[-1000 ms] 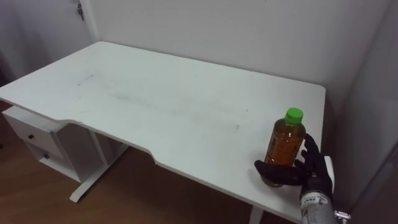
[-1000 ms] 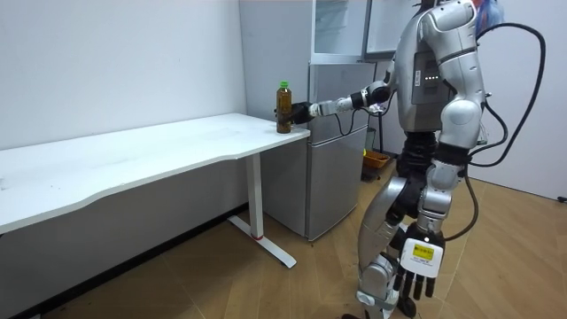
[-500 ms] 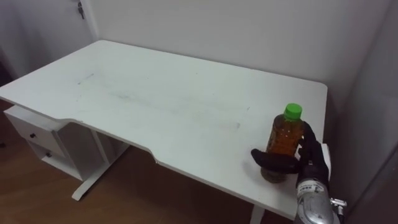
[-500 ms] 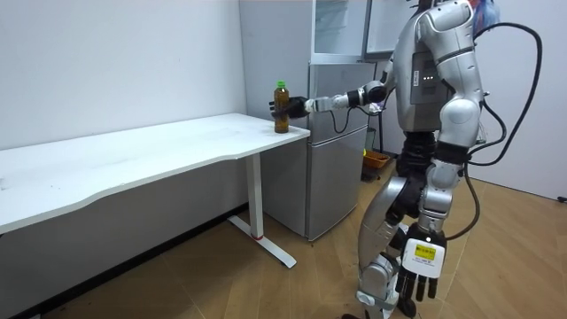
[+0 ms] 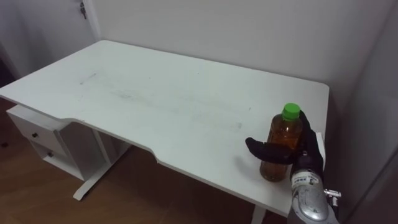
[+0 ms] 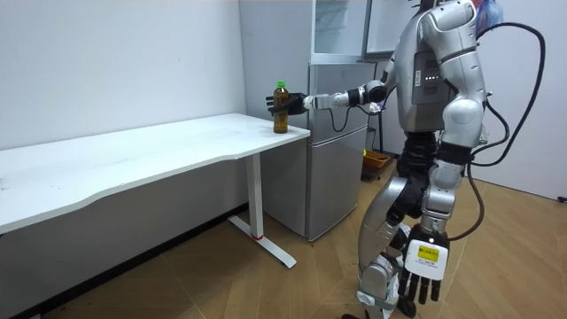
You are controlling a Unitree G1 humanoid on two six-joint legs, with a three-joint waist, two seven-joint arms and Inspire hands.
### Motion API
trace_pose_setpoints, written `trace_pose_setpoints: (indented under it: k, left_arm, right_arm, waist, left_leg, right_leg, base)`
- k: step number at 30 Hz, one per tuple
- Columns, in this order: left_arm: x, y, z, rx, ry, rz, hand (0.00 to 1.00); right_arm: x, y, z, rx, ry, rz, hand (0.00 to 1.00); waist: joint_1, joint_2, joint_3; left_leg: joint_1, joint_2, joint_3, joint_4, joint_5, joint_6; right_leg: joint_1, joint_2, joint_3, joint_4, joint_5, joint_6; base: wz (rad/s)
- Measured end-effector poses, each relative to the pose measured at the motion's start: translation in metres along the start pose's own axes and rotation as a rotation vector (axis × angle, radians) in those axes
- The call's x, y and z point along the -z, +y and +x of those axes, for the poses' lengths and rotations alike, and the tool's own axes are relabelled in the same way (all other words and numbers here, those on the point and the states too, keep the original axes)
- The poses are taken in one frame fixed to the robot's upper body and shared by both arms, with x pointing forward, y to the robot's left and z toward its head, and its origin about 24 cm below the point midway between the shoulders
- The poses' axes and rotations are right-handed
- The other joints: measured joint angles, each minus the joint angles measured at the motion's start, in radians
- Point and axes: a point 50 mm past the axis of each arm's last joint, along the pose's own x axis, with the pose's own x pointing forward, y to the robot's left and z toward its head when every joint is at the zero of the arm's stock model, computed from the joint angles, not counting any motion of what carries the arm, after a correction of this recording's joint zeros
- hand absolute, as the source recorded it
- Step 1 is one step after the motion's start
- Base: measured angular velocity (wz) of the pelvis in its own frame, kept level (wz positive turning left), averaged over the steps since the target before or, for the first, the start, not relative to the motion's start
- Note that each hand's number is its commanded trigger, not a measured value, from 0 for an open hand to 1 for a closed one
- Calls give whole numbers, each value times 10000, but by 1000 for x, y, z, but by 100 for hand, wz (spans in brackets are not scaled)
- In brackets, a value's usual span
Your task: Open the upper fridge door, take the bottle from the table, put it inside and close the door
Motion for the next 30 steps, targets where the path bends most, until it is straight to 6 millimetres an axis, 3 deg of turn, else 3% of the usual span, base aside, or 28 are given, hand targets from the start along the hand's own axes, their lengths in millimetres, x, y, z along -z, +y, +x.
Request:
trace_pose_setpoints:
  k: [3,4,5,6,17,30]
  left_arm:
    - [0,0,0,0,5,-1,0]
    - [0,0,0,0,3,-8,0]
    - [0,0,0,-1,-4,-10,0]
    - [0,0,0,-3,-24,-10,0]
    - [-3,0,0,4,-137,-7,0]
    - [-3,0,0,63,-124,-3,0]
  right_arm:
    - [0,0,0,-59,13,9,0]
    - [0,0,0,-75,70,94,12]
    - [1,0,0,-71,120,178,87]
    - [2,0,0,-65,265,394,100]
    - [16,-3,-1,-323,971,484,100]
    - [21,-4,0,-818,1108,391,100]
  waist:
    - [11,2,-2]
    - [28,7,-4]
    - [33,13,-7]
    - [47,24,-13]
    - [118,49,1]
    - [144,-81,26]
  left_leg:
    - [29,4,16,5,0,1]
    - [54,3,22,31,0,1]
    - [60,4,23,38,0,1]
    - [73,5,22,46,0,1]
    - [28,4,20,65,7,5]
    - [10,6,20,122,9,9]
  right_leg:
    - [2,-9,3,30,0,0]
    - [22,-12,12,37,1,-1]
    - [36,-11,8,36,1,-2]
    - [59,-7,3,34,4,-4]
    - [22,-24,2,99,-1,-21]
    - [24,-21,25,88,-7,-15]
  base:
    - [0]
    - [0]
    - [0]
    - [0]
    - [0]
    - [0]
